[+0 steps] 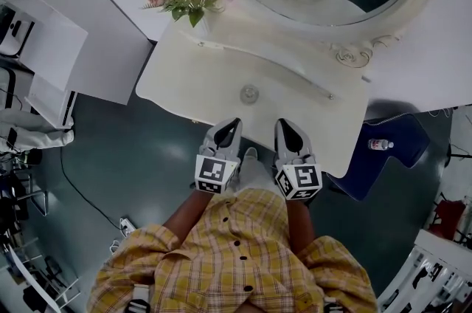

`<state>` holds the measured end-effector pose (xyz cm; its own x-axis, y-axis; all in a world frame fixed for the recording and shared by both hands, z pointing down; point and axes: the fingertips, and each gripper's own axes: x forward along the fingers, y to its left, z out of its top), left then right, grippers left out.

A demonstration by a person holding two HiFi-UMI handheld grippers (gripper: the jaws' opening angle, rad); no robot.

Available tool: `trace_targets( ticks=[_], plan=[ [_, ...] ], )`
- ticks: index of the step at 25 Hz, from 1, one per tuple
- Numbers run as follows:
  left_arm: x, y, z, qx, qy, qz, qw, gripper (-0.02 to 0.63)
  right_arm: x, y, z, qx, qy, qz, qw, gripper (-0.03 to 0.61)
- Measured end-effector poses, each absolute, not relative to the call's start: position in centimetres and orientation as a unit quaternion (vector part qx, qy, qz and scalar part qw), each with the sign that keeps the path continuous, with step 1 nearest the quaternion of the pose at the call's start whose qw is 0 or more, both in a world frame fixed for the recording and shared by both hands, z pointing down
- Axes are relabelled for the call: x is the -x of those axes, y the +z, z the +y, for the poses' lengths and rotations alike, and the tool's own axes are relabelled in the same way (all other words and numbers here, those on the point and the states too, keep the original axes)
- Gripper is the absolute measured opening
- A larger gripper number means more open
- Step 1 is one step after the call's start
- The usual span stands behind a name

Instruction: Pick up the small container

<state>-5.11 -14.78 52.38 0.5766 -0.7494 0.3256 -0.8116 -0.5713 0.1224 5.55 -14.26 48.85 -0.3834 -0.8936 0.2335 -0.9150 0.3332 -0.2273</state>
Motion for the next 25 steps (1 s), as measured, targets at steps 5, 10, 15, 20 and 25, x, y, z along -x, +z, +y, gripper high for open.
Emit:
trace_targets(
  ticks=[5,10,15,20,25],
  plan=[
    [4.8,53.8,-15.8,-0.87,0.131,-0.455,0.136,0.0,-6.0,49.9,-15.2,-0.546,0.167,-0.82,0.035,0.002],
    [4.6,55.0,-17.0,-0.865,0.14,-0.463,0.136,0.0,-6.3,51.0,-16.3,-0.539,0.172,-0.823,0.04,0.002],
    [4.1,56.1,-18.2,-0.861,0.14,-0.47,0.138,0.0,-6.6,51.8,-17.1,-0.536,0.173,-0.825,0.043,0.002],
    [3.8,57.8,-18.8,-0.858,0.157,-0.47,0.138,0.0,-7.1,52.8,-17.3,-0.535,0.177,-0.825,0.049,0.002],
    [3.7,59.0,-19.6,-0.853,0.164,-0.477,0.138,0.0,-7.3,53.6,-17.3,-0.532,0.18,-0.826,0.054,0.002]
  ],
)
